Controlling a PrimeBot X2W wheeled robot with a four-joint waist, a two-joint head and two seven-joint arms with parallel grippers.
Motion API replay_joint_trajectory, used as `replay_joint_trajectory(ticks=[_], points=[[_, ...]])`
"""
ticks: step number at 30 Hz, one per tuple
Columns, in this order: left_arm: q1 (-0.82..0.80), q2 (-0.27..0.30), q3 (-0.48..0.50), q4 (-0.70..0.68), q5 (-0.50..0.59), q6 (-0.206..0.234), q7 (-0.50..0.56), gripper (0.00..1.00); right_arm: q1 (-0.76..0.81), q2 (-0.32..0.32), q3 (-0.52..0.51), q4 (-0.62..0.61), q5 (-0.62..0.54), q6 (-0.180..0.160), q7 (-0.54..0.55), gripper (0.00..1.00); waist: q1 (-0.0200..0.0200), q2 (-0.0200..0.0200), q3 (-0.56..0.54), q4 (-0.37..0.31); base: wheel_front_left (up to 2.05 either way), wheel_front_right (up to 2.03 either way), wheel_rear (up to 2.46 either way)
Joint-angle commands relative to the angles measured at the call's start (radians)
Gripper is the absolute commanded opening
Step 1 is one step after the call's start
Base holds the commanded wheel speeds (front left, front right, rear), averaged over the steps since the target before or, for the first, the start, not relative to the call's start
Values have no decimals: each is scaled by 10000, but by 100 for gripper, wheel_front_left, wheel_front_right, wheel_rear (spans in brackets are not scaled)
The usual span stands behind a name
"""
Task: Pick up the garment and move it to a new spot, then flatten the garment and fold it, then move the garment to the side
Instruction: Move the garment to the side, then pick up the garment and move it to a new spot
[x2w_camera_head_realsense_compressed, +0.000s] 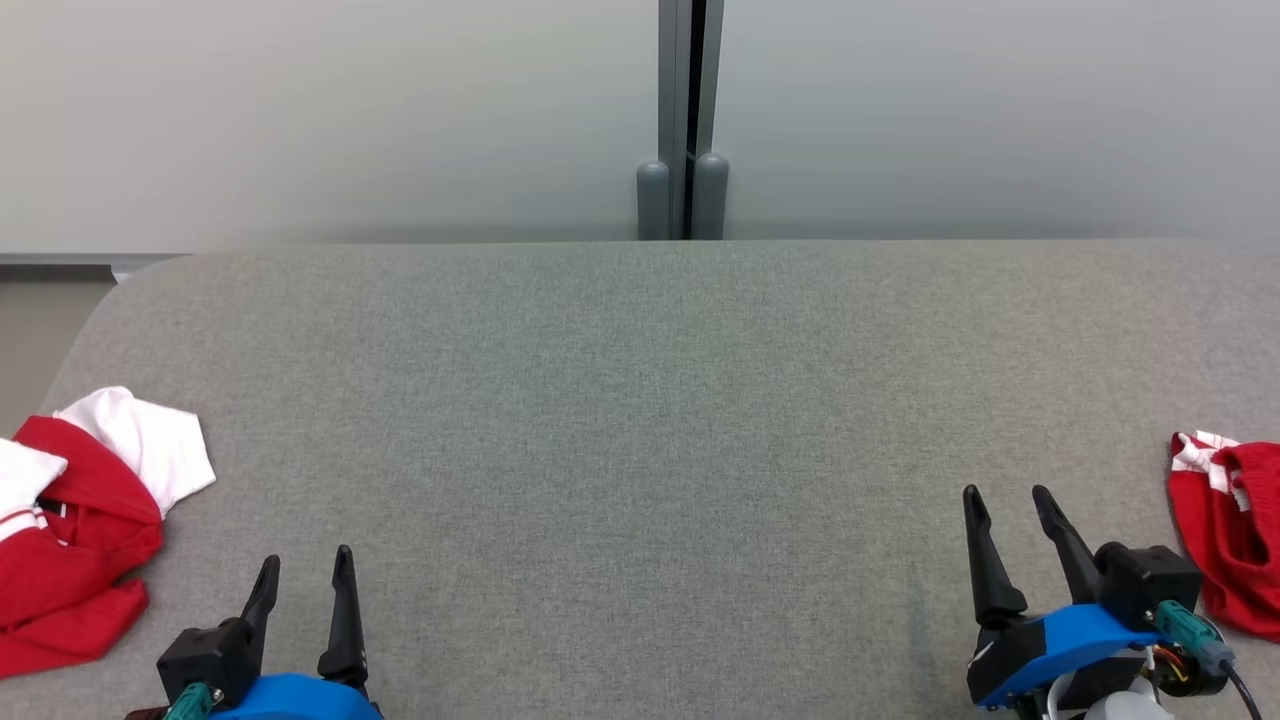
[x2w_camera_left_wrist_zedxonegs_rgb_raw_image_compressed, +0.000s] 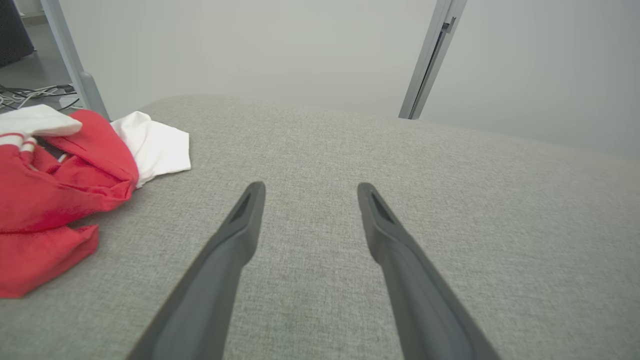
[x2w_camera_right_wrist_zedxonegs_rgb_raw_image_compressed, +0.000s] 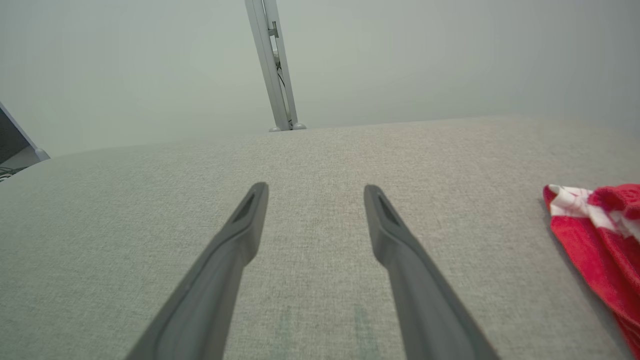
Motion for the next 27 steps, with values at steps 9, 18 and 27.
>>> replay_joint_trajectory(ticks=[9, 18, 27], points=[[446, -267, 424, -57, 496, 53, -27, 100, 436, -40, 236, 63, 63, 0, -34, 100, 1, 1, -697, -130, 0, 0, 0], [603, -377, 629, -209, 728, 27, -27, 100, 486, -40, 393, 109, 256, 0, -34, 100, 1, 1, -835, 45, 0, 0, 0], [263, -403, 724, -94, 795, 4, -29, 100, 494, -36, 604, 266, 205, 0, -34, 100, 1, 1, -730, 1432, 0, 0, 0]])
